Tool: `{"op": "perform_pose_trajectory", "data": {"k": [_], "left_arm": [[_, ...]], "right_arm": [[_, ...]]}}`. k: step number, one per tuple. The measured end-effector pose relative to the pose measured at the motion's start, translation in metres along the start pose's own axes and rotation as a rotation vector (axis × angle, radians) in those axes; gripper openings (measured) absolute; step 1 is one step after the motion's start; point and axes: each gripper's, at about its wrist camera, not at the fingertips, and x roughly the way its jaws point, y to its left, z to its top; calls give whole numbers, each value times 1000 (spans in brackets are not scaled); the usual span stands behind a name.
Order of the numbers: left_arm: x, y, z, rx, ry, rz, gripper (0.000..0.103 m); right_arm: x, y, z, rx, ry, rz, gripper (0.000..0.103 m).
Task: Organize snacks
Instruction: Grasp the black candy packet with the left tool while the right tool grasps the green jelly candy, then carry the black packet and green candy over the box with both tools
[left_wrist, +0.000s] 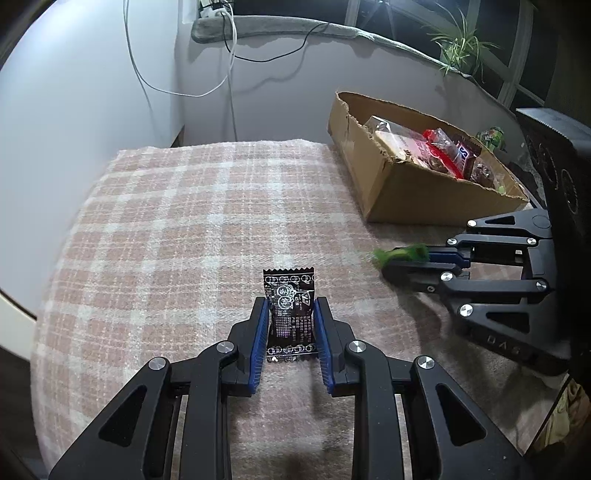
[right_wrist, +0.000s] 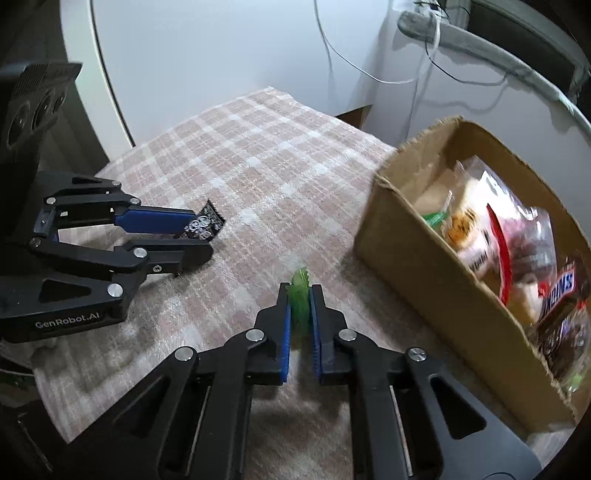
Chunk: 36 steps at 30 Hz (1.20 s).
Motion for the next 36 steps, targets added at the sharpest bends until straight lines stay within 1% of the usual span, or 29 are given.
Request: {"op": "perform_pose_trajectory", "data": {"k": [6,15,21,28,36], "left_arm": [[-4,-9,5,9,-11,-14,23],[-16,-27,18,31,-47,-47,23],[-23,-45,38,66,-84,-73,23],[-22,-72,66,102,-129,-107,23],[-13,-99,93,142,-154,-137,23]], "right_arm": [[-16,-13,-7,62,-30,28,8],[-52,-32,-12,112,-92,14,7],[-84,-51,-11,144,-151,-18,7],[-115,-88,-12,199,-208,-79,7],[-131,-126,-18,244,-228,-132,7]]}}
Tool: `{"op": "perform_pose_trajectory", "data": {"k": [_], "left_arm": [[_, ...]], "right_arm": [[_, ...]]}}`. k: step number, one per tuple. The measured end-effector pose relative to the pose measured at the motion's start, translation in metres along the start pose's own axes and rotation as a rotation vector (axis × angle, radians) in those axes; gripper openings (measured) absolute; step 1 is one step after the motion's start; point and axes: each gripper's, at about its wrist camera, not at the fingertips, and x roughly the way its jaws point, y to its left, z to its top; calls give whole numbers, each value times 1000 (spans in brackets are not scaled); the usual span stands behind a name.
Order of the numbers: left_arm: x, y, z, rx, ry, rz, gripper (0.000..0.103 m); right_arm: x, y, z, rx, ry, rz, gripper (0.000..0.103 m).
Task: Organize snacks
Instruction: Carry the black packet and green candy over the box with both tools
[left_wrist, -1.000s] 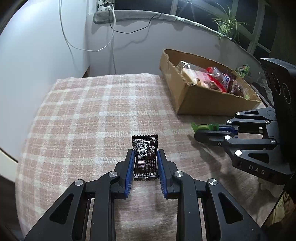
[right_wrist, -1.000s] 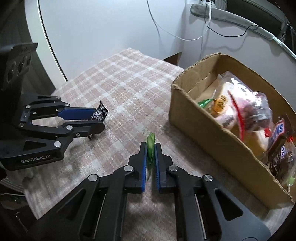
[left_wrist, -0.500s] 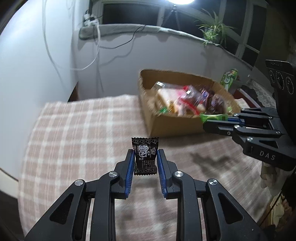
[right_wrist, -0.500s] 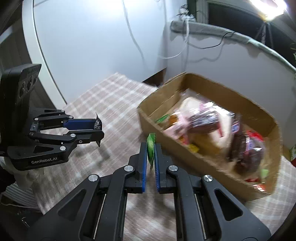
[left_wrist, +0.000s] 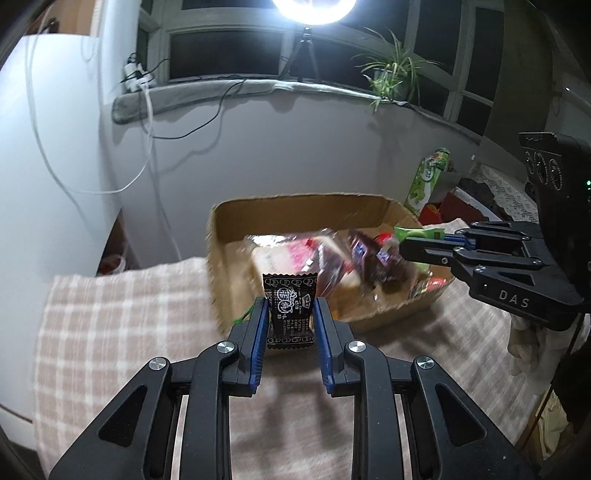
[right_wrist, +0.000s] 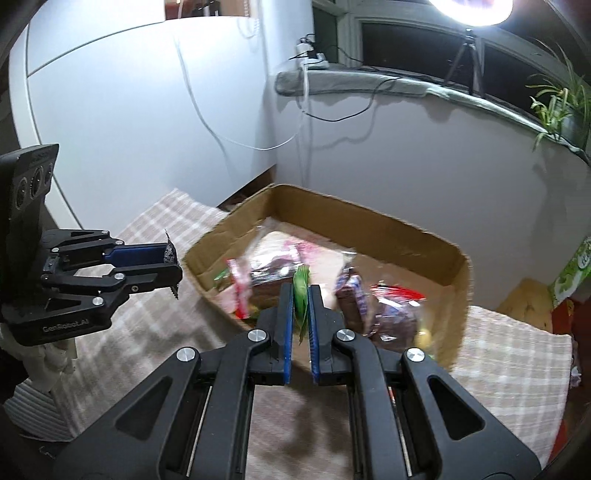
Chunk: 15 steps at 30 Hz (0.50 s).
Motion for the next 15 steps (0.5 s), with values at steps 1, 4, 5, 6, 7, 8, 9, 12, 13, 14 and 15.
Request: {"op": "perform_pose_trajectory", "data": {"k": [1,4,5,6,7,8,9,12,13,14,15], "left_arm": [[2,-2,2,1,-1,-4,23],[10,-6,9,2,-1,-16,23],[13,-8,11,1,0,-19,23],[15,-9,14,-1,1,-23,23],[17,-9,15,-3,2,-25,23],[20,-10,18,-6,3,-28,23],[23,-11,20,-9,4,-32,23],[31,-15,26,-10,10,-38,23],[33,-17,28,-9,11,-40,23],[36,-18,31,-9,12,-42,23],[39,-20,33,-8,13,-44,23]], "right_arm": [[0,-5,1,4,0,-7,7],[1,-18,3,20,-2,-23,7],[1,-22,3,27,-2,-25,7],[1,-26,3,34,-3,-28,7],[2,-30,3,41,-3,-32,7],[2,-33,4,47,-3,-34,7],[4,-36,4,52,-2,-36,7],[6,-46,5,67,1,-42,7],[8,-49,6,73,3,-45,7],[10,-50,6,75,5,-46,7],[12,-53,6,80,8,-46,7]]}}
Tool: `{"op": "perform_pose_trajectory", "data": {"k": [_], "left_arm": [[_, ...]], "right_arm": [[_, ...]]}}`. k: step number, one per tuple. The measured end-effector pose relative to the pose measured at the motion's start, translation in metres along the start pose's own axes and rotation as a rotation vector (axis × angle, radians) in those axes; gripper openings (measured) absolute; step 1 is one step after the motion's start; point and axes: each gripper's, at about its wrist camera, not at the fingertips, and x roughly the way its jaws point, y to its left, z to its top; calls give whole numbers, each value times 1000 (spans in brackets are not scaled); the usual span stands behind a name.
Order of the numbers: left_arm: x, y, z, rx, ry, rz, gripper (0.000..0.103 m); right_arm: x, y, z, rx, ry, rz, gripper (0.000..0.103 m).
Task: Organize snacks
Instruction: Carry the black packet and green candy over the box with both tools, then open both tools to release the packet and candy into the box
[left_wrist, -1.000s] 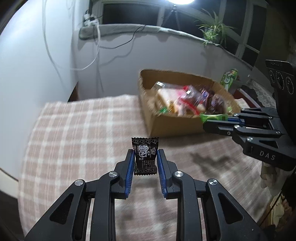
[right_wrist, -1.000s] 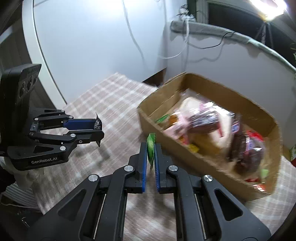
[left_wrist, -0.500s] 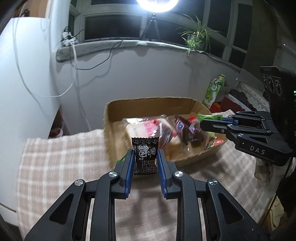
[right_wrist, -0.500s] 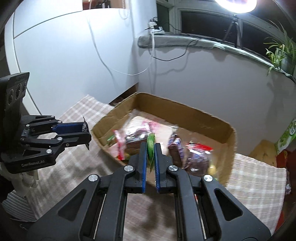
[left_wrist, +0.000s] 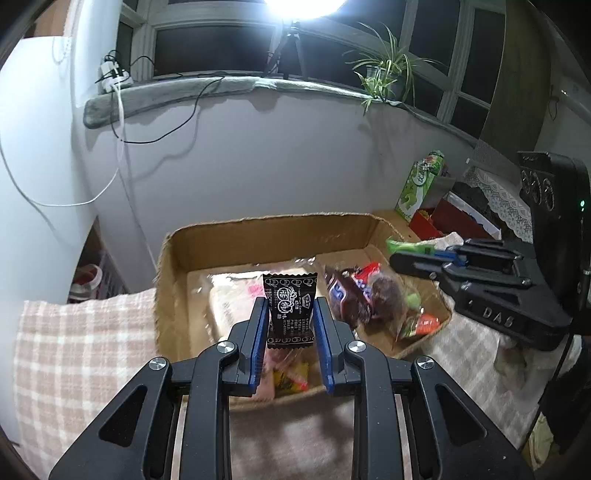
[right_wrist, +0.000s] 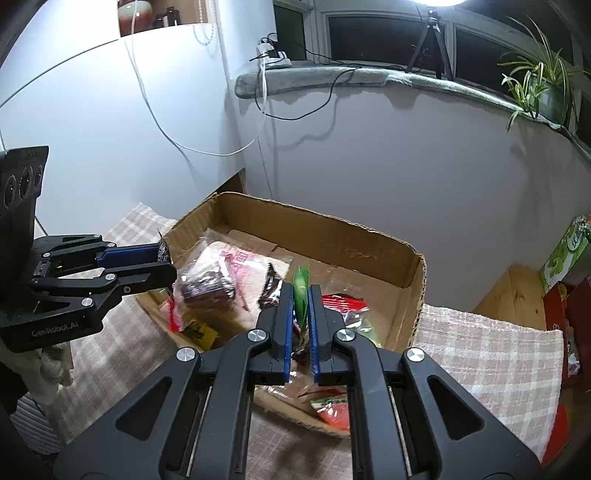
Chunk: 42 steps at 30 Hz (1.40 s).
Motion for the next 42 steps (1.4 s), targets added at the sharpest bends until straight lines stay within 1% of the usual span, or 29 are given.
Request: {"op": "perform_pose_trajectory", "data": {"k": [5,16,18,19,20,21,22,23,25,27,29,36,38,41,42], "left_arm": [[6,-10,8,17,-2,-3,23],[8,-20,9,43,7,5,23],[8,-21,9,42,6,8,25],[7,-20,9,41,6,11,30],[6,-20,9,40,4,14,34],[5,-19,9,40,1,16,41],[4,-19,9,40,-3,19,45],[2,-18,9,40,-8,22,47],[0,-17,8,36,-13,24,52],[-3,-15,8,30,-19,30,58],[-6,-14,6,26,-23,32,59],[-17,-12,1,7,-37,43,69],[-21,-11,0,-3,-40,48,72],[-26,-11,-3,-11,-48,61,75],[-28,-11,-4,-16,-52,67,78]], "right_arm": [[8,-9,1,17,12,-4,7],[6,-13,-4,30,18,-3,8],[6,-13,-4,30,19,-4,10],[6,-13,-4,29,19,-6,18],[5,-13,-5,29,18,-11,32],[3,-13,-6,30,12,-19,40],[1,-14,-6,33,4,-23,54],[0,-14,-6,35,-1,-25,57],[-3,-14,-5,37,-7,-28,58],[-6,-13,-6,37,-10,-36,62],[-9,-13,-6,40,-16,-46,75],[-21,-12,-8,64,-39,-54,79],[-25,-10,-9,64,-43,-60,85],[-32,-8,-10,72,-57,-69,88],[-34,-8,-11,76,-61,-69,88]]}}
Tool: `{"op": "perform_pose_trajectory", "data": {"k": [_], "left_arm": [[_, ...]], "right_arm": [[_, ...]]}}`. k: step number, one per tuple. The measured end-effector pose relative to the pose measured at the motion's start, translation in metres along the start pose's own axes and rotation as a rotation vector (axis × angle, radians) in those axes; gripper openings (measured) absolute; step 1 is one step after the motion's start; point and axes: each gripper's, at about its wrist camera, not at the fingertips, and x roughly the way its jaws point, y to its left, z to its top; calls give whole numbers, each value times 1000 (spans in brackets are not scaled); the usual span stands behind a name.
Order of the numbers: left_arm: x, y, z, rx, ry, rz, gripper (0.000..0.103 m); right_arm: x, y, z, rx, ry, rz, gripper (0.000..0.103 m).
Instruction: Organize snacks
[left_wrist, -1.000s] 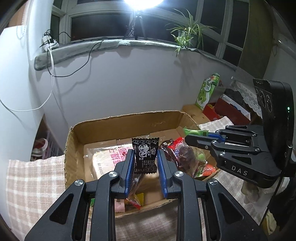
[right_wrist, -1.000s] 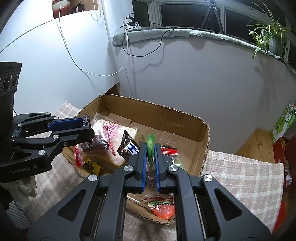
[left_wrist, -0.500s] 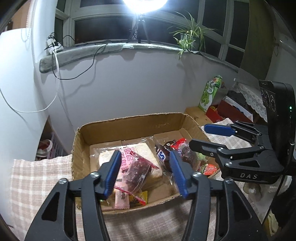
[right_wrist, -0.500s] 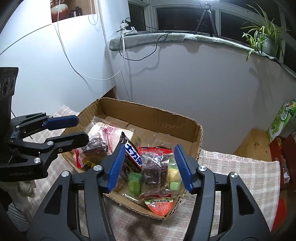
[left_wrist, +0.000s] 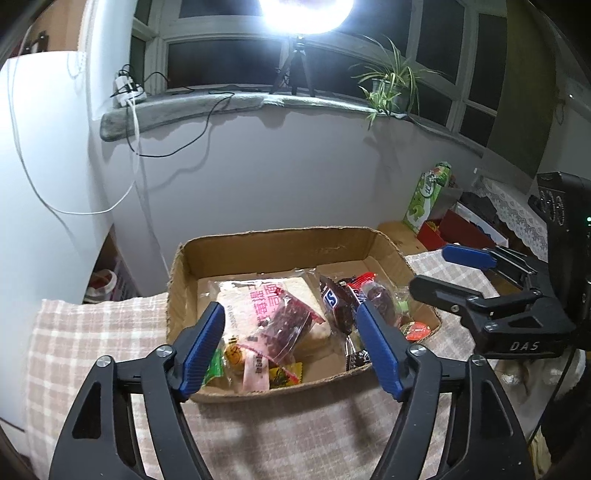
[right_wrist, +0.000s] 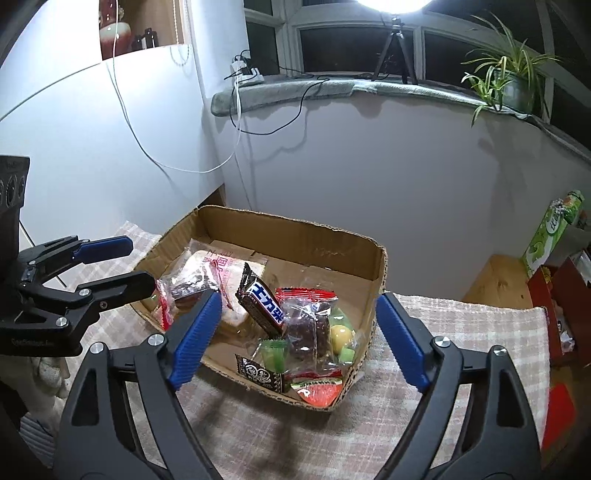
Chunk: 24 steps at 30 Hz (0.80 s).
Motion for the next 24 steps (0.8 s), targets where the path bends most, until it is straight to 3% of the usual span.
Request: {"op": "perform_pose_trajectory", "data": {"k": [13,24], "left_arm": [[-25,0,-23,-56,-27,68,81],[-40,-7,-29,-51,-47,118,81]], "right_arm": [[-42,6,-19,53,-86,-36,102],[-54,11,-28,77,-96,-43,103]]}}
